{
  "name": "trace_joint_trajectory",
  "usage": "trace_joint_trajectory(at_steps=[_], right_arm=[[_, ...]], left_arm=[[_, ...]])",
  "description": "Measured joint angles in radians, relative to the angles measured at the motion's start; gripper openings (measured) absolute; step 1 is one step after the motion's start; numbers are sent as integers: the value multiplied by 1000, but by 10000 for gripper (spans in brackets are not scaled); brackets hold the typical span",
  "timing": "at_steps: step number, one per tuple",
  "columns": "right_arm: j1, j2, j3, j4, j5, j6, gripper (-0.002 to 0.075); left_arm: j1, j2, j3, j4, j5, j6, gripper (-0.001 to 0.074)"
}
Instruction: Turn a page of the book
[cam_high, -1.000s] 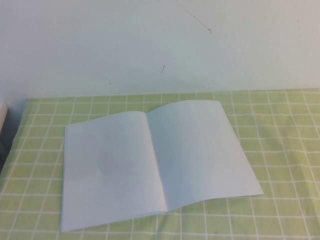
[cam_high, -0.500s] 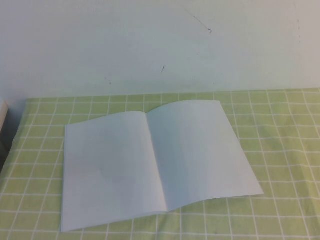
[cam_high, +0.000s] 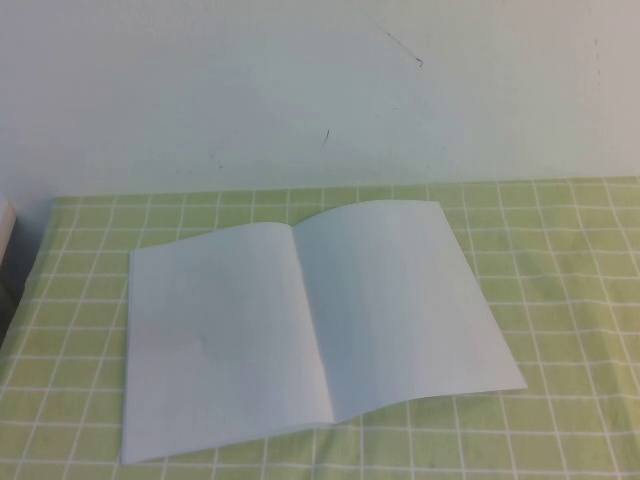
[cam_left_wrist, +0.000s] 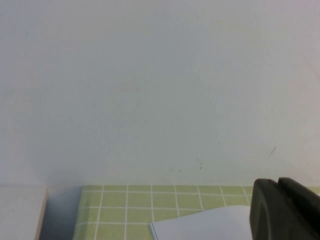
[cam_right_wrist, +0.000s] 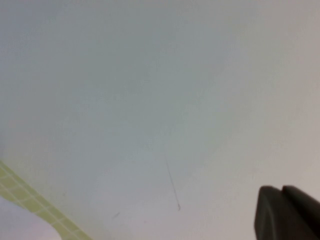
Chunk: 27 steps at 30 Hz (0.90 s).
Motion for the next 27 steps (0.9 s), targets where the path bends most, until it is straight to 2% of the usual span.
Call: trace_joint_trajectory(at_steps=[5,8,10,13,14,17,21,27], right_arm=[[0,-36,173,12,-135,29,-3],[0,-92,258,-116,-226,128,-3],[0,-138,312,-355,-273,366,-3],[-28,-179,387,-782,-279,893,-3],[-50,-192,410,-922,-243,1058,-3],[-123,-235,465,-1178,-85,1366,-3],[-207,-300,521,-1295,64,1485,-3],[-265,-325,539,-1327,92,1513,-3]], left_arm=[[0,0,0,0,0,0,-4],[0,0,0,0,0,0,-4],[0,0,0,0,2,0,-4],[0,0,0,0,2,0,-4],[0,0,0,0,4,0,-4],[0,0,0,0,4,0,-4],[0,0,0,0,4,0,-4],[0,0,0,0,9,0,-4]])
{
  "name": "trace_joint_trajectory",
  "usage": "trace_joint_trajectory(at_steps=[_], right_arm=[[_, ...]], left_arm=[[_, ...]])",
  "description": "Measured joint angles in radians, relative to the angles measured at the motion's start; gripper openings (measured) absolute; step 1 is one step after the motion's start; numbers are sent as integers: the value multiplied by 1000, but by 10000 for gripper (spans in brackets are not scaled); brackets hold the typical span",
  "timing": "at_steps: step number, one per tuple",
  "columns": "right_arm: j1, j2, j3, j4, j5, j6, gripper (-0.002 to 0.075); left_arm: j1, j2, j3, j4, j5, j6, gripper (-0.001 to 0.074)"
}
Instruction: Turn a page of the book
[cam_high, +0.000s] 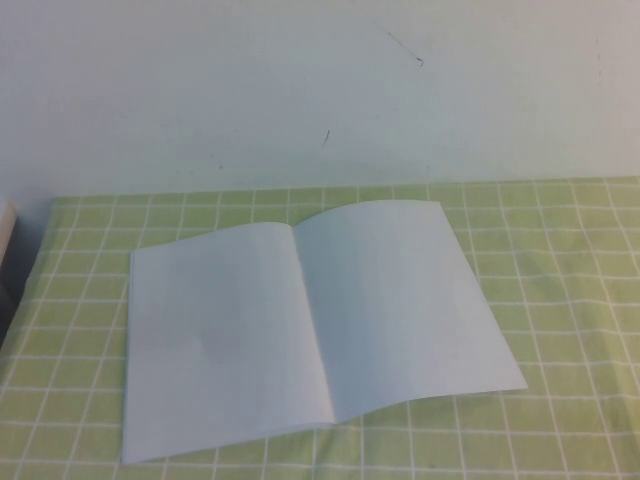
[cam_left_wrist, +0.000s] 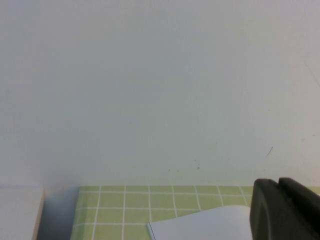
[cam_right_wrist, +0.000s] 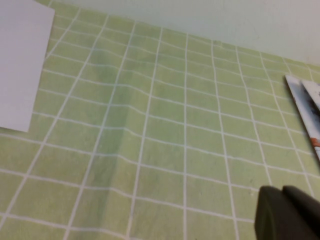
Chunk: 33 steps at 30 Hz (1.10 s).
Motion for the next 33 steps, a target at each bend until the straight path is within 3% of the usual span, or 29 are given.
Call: trace_joint_trajectory(at_steps=[33], right_arm=[[-4,0,0,-11,0,6,-3]], left_arm=[[0,0,16,0,40,-2,-4]])
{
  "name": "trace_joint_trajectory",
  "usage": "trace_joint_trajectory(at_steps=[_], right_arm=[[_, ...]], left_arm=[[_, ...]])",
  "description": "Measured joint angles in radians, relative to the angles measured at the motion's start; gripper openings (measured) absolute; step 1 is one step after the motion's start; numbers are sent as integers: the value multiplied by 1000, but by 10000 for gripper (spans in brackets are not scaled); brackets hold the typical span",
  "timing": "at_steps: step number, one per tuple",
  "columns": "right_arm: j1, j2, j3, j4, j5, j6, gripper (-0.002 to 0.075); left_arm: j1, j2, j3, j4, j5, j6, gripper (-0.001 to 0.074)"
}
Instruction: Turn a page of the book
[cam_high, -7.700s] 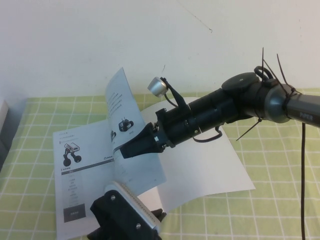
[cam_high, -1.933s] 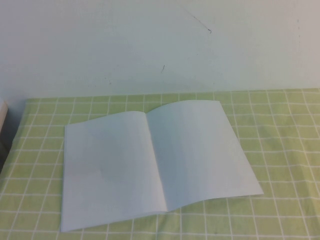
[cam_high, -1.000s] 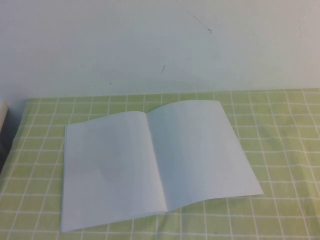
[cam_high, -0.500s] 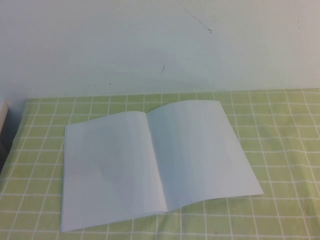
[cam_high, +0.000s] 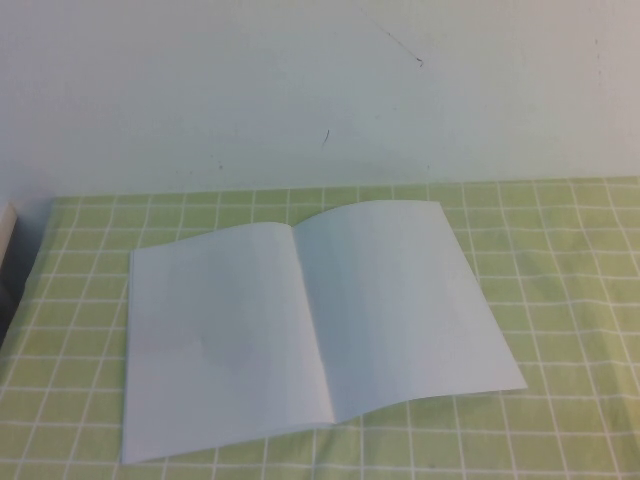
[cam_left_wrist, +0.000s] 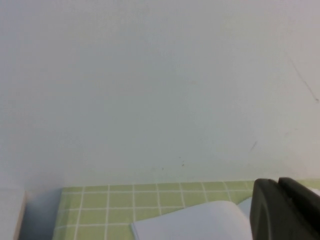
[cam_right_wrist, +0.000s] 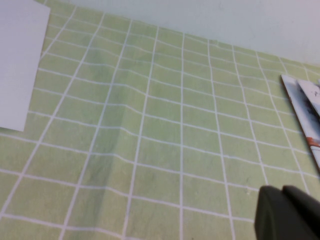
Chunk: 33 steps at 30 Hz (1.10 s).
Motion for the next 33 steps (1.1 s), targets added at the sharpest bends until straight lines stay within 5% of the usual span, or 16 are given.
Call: trace_joint_trajectory(at_steps=[6,11,14,21,25,33], right_arm=[[0,0,0,0,0,0,-3],[0,0,0,-2,0,0,-3],[0,0,0,-2,0,0,-3],[0,0,0,-4,0,0,-3],[-2,0,0,-4,0,0,-3],[-2,0,0,-5,0,0,-3]], left_arm=[[0,0,4,6,122,-61,-4],[56,25,122,411,143,-548,-4],[211,63,213,763,249,-928,-4],[772,25,313,1464,864,-1628,-4],[948,-82,356,1580,1043,-1698,-4],[1043,-256,389,1656,1093,-1612,-4]])
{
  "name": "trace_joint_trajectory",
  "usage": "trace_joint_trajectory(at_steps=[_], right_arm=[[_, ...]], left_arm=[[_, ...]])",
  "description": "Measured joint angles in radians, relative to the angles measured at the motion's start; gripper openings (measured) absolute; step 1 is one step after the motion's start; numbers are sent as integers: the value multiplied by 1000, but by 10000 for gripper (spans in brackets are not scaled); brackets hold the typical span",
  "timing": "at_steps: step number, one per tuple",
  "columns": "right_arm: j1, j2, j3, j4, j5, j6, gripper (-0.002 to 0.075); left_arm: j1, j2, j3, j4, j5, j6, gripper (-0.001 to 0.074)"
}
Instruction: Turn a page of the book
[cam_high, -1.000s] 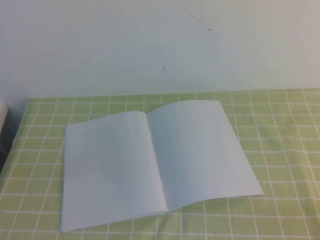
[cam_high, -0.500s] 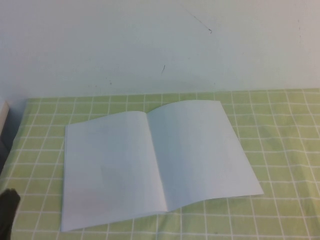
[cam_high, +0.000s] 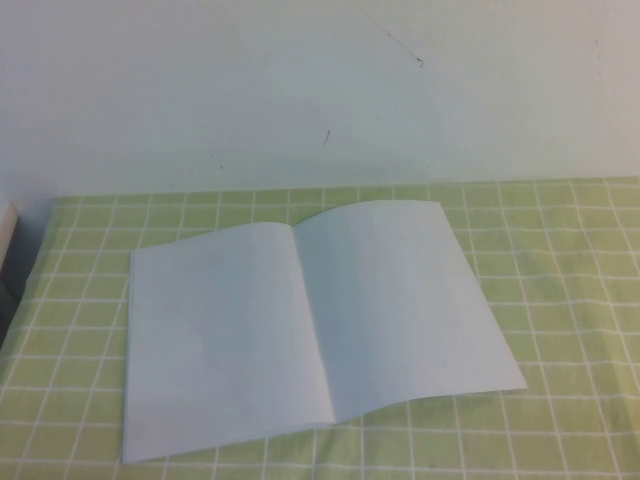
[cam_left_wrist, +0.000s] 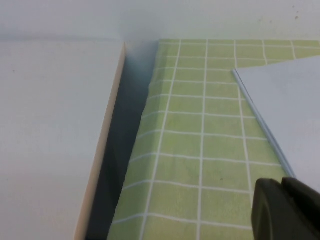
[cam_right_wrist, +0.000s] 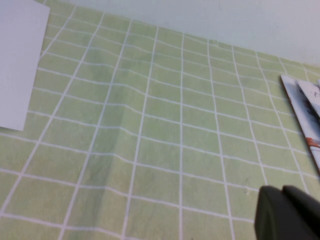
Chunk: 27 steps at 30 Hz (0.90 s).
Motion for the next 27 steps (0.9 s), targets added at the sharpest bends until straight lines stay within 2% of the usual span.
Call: trace_joint_trajectory(at_steps=[8,15,27], right_arm=[[0,0,0,0,0,0,-3],[0,0,0,0,0,0,-3],[0,0,0,0,0,0,-3]], left_arm=[[52,-22,0,12,21,10,-4],[142,-28,0,6,21,10,-4],[145,-28,0,6,21,13,-4]])
